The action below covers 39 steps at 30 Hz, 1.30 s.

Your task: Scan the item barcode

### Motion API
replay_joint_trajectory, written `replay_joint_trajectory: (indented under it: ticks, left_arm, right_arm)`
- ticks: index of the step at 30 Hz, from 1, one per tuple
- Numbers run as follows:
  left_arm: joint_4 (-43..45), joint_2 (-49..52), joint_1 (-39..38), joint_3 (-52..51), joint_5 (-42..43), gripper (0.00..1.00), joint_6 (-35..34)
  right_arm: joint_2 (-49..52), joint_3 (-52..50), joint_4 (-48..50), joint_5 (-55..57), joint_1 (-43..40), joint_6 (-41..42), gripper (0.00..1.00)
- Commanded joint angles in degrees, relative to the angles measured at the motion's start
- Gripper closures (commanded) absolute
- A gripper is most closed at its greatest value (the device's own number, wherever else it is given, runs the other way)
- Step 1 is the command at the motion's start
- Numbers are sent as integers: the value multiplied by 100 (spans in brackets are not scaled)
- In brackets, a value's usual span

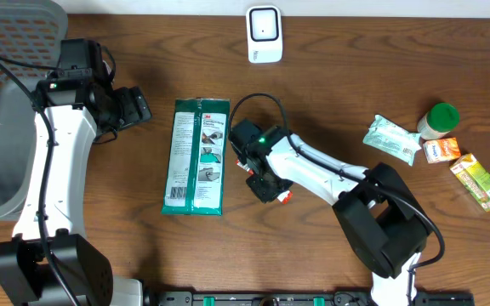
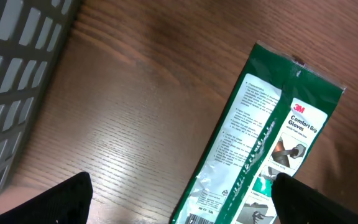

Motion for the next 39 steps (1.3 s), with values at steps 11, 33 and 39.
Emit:
replay_joint_trajectory:
  ticks: [11, 33, 39]
  left_arm:
    - [-35, 22, 24, 15, -9, 8, 33]
    - [-35, 22, 24, 15, -9, 7, 33]
    - [-35, 22, 24, 15, -9, 8, 33]
  right_arm:
    - [-7, -492, 199, 149, 24, 208, 70]
    - [-57, 264, -221, -17, 24, 199, 66]
    - [-57, 262, -273, 28, 24, 66, 59]
